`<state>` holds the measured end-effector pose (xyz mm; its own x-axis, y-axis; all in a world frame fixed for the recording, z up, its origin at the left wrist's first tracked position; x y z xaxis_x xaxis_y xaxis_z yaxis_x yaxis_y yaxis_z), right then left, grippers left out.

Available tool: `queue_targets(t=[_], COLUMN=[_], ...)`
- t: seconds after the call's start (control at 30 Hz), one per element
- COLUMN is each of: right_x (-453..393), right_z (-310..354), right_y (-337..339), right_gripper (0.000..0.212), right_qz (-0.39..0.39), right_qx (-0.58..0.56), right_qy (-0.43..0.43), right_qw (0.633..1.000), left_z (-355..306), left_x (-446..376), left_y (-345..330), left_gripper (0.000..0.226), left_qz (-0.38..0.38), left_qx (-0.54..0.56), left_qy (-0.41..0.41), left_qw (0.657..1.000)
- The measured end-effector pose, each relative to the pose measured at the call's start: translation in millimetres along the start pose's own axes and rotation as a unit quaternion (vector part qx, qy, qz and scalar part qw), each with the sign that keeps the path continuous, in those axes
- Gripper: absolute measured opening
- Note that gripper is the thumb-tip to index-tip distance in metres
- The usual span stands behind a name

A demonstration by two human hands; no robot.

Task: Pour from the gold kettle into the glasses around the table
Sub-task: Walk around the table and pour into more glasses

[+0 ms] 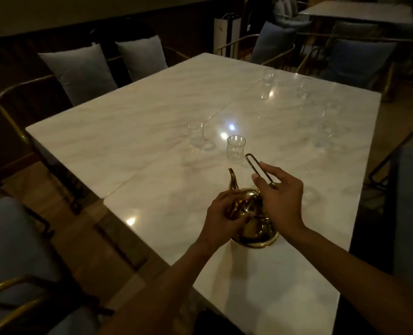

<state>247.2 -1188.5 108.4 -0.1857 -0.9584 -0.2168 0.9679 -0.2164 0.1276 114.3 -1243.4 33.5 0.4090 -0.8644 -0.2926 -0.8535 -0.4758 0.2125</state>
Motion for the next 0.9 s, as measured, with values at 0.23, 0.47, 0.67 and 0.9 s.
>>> queue_targets(t=[0.23,0.47,0.67,0.9], right_x=[-25,-54,-80,-108], right_z=[2,13,29,37], right_y=[-30,-52,-64,-88], right_gripper=[0.034,0.033,0.027,0.023], right_qz=[-0.055,-0.106,-0.122,-0.105], right_qx=[0.0,0.036,0.066,0.107], right_qy=[0.022,0.025,0.001,0.016], right_qw=[0.998,0.993,0.99,0.989], left_z=[15,18,11,26], left_x=[-51,-101,-127,-153], left_y=[4,2,3,3], left_gripper=[0.045,0.041,0.038,0.037], left_qz=[0.037,0.095,0.11,0.133], left_qx=[0.006,0.021,0.055,0.093], left_qy=[-0.045,-0.025,-0.024,0.028], left_qw=[0.998,0.995,0.992,0.986])
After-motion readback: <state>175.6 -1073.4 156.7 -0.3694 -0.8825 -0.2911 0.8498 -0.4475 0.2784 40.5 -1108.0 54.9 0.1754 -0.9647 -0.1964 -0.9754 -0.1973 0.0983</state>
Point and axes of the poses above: each hand's wrist, its own x-axis away from the middle knuckle, its own y-axis out of the back of the hand, z = x × y, the point moved 4 cm from there along -x, towards the middle knuckle, and after that the axes turned 11 degrees about -z, right-handed, at the moved point
